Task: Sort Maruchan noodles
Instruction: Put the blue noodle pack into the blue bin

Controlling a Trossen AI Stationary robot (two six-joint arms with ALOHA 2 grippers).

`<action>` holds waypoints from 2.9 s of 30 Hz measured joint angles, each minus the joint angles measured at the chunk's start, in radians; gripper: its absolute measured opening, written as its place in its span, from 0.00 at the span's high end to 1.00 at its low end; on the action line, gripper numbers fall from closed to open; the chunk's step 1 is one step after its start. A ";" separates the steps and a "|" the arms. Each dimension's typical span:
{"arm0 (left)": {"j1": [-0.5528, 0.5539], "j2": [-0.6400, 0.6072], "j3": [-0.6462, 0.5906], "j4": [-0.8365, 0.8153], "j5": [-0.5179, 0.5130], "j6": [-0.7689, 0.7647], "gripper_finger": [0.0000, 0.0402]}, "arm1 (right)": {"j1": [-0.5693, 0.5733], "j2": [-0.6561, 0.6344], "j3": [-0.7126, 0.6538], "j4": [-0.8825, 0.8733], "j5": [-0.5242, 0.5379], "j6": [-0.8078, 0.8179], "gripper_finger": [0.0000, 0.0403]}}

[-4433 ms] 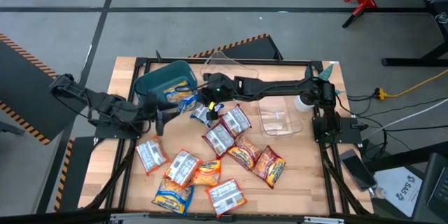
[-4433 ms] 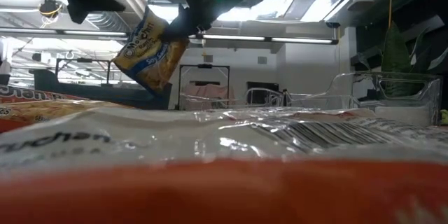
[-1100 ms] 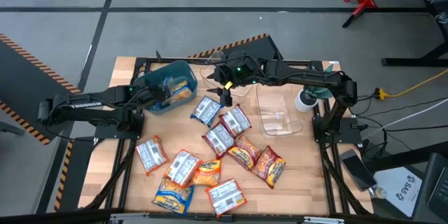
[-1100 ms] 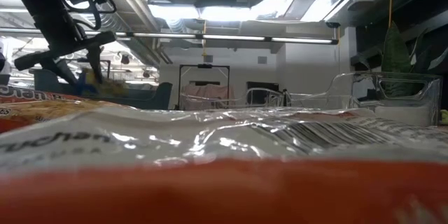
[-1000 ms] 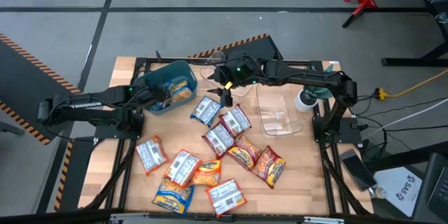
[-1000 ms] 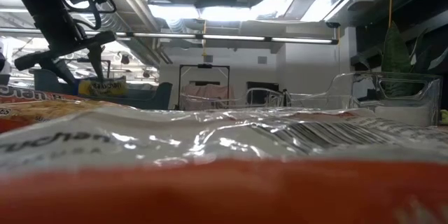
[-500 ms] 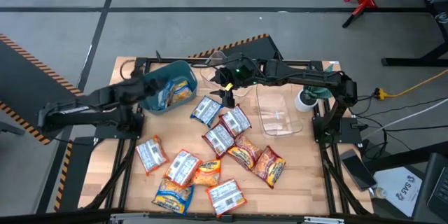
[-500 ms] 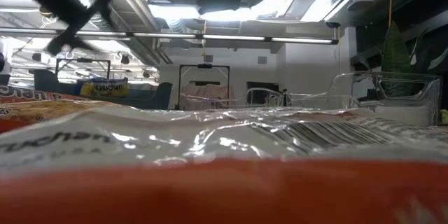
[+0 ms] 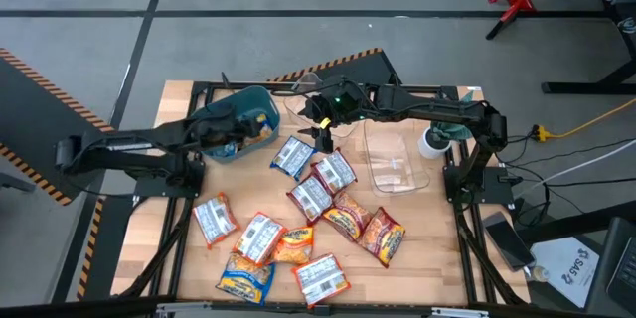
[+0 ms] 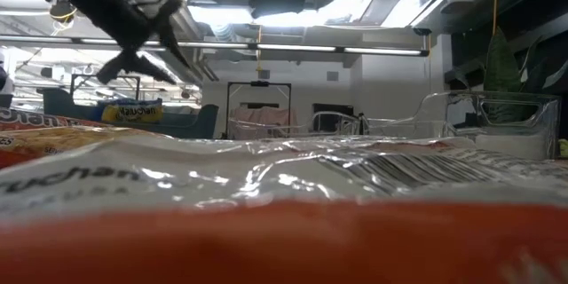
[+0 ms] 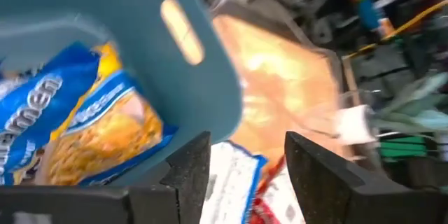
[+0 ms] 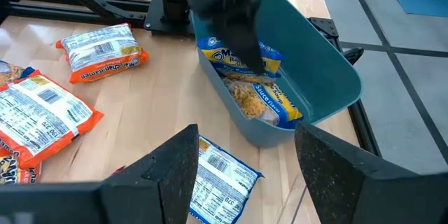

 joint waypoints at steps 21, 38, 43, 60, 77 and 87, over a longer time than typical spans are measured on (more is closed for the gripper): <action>0.075 0.062 0.310 -0.738 -0.181 -0.068 0.75 | 0.000 0.000 0.000 -0.023 0.000 0.011 0.45; 0.081 0.331 0.460 -0.666 0.018 0.219 0.99 | 0.000 0.000 0.000 -0.016 0.009 0.008 0.45; 0.074 0.415 0.460 -0.689 0.039 0.241 1.00 | 0.000 0.000 0.000 -0.018 0.021 0.007 0.45; 0.100 0.363 0.505 -0.924 -0.107 0.233 1.00 | 0.000 0.000 0.000 -0.048 0.023 0.007 0.45; 0.067 0.460 0.439 -0.615 0.044 0.316 1.00 | 0.000 0.000 0.000 -0.046 0.023 0.000 0.45; 0.125 0.555 0.439 -0.792 -0.032 0.364 1.00 | 0.000 0.000 0.000 -0.073 0.023 0.000 0.45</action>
